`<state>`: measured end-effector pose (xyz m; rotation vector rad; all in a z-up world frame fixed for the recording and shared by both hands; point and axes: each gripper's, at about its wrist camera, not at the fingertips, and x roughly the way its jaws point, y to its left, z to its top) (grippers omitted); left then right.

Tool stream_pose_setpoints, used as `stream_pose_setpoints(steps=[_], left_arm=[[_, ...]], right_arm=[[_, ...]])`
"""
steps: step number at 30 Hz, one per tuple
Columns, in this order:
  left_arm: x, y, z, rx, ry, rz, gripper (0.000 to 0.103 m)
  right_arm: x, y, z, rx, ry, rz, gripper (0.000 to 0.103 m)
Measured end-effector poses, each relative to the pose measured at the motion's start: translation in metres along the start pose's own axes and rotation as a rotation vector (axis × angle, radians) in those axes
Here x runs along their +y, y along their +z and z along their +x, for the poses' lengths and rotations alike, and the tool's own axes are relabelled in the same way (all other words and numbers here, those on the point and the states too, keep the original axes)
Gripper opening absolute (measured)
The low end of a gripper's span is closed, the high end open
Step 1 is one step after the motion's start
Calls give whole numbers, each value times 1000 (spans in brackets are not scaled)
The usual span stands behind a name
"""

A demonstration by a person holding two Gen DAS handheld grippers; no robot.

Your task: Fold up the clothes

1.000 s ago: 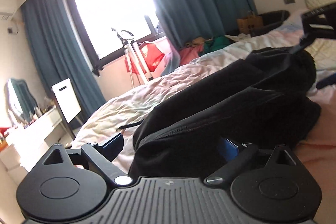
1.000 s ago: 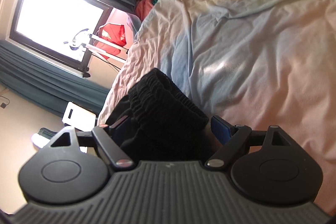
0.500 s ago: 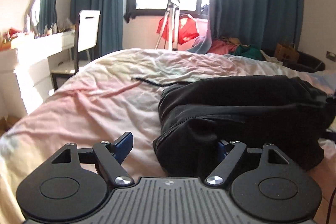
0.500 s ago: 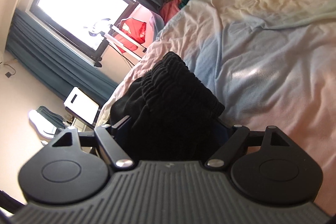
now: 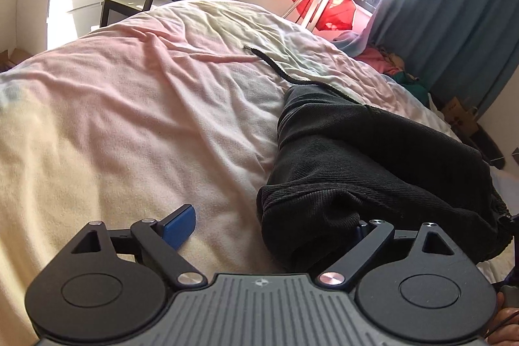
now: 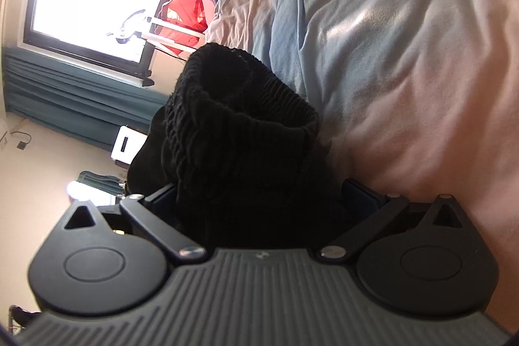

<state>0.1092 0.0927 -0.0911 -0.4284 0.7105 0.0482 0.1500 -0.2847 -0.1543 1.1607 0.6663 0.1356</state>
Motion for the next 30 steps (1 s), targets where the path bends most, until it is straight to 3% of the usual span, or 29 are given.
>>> stream_pose_setpoints(steps=[7,15,19,21,23,26,27,30], left_arm=[[12,1,-2,11,0,-73,92],[13,0,-7,30,-35,-95,93],[12,2,-12,59,-62,-99,91],[9,3,-17,77,-70,-85,91],[9,4,-24,109,-108,-101,92],[16,11,-40,175,-239,-187,96],[17,14,-47,180,-291,-203,102],[24,34,-57,127,-389,-239,103]], right_arm=[[32,-4,-12,0,213,-74,103],[32,-9,13,72,12,-186,103],[33,-10,9,52,-31,-204,78],[33,-11,5,41,-44,-205,70],[33,-11,0,28,-50,-200,62],[33,-13,-6,10,-48,-200,59],[33,-14,-8,9,-46,-202,58],[27,-13,-4,-1,-17,-176,59]])
